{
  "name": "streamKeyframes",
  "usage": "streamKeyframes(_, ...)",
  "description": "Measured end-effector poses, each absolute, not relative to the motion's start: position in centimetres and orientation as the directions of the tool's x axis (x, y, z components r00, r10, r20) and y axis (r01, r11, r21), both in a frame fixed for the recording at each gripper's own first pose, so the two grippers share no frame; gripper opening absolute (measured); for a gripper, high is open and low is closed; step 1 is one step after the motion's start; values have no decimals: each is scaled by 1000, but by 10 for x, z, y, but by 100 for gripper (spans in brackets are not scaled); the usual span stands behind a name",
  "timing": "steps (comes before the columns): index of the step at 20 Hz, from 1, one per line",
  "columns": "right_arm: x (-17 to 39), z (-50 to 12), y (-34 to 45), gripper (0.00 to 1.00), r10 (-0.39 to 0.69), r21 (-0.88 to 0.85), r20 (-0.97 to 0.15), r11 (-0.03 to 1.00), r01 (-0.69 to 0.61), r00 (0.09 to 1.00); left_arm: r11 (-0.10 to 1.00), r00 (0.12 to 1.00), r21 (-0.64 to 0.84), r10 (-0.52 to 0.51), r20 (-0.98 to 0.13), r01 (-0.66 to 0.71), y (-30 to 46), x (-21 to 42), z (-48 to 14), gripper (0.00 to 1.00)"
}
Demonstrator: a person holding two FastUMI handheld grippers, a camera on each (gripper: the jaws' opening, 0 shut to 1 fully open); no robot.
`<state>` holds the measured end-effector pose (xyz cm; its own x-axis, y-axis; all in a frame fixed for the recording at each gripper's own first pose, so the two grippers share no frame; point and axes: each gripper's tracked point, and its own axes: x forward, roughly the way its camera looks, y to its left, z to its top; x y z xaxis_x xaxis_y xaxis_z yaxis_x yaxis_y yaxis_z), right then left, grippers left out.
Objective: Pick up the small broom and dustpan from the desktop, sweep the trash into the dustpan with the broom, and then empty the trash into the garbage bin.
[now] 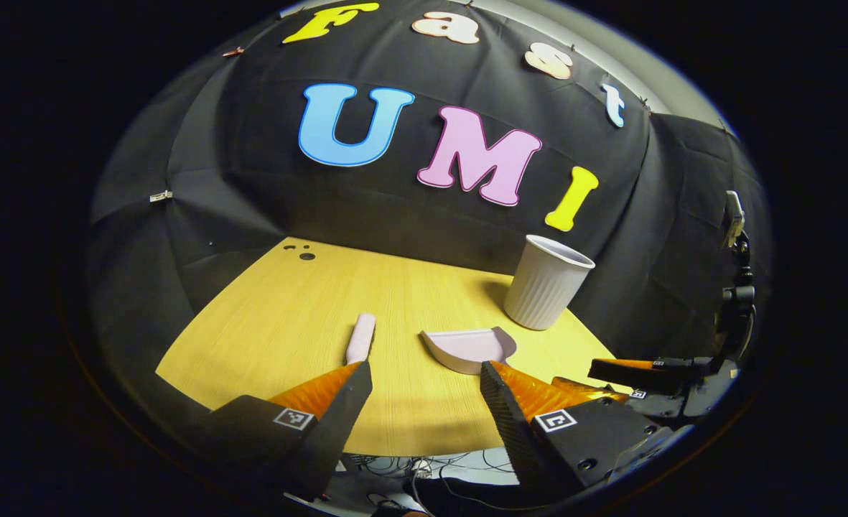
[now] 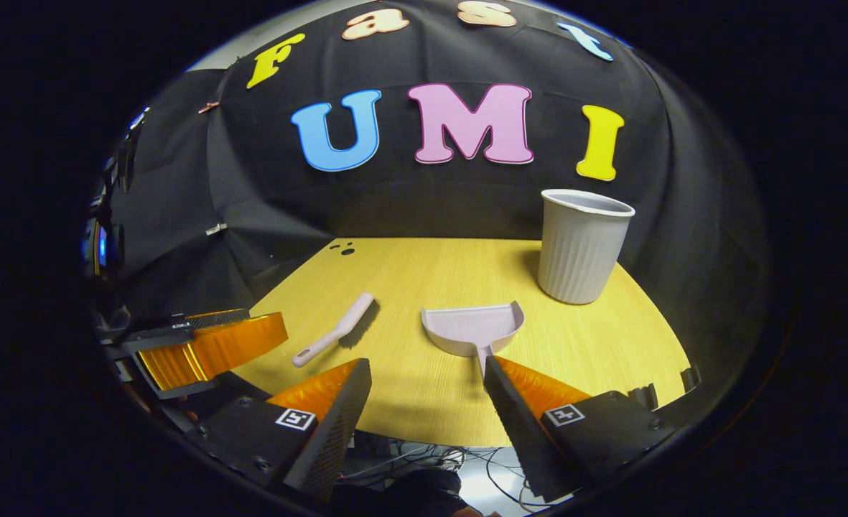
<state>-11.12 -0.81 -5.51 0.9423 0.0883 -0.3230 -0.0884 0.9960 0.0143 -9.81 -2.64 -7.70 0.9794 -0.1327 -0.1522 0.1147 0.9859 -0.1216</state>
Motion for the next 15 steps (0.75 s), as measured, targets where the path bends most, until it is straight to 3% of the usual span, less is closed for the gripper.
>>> streamKeyframes(15, -104, -42, -44, 99, 36, 20, -315, 999, -31, 949, 999, 985, -8, -54, -166, 53, 20, -84, -79, 96)
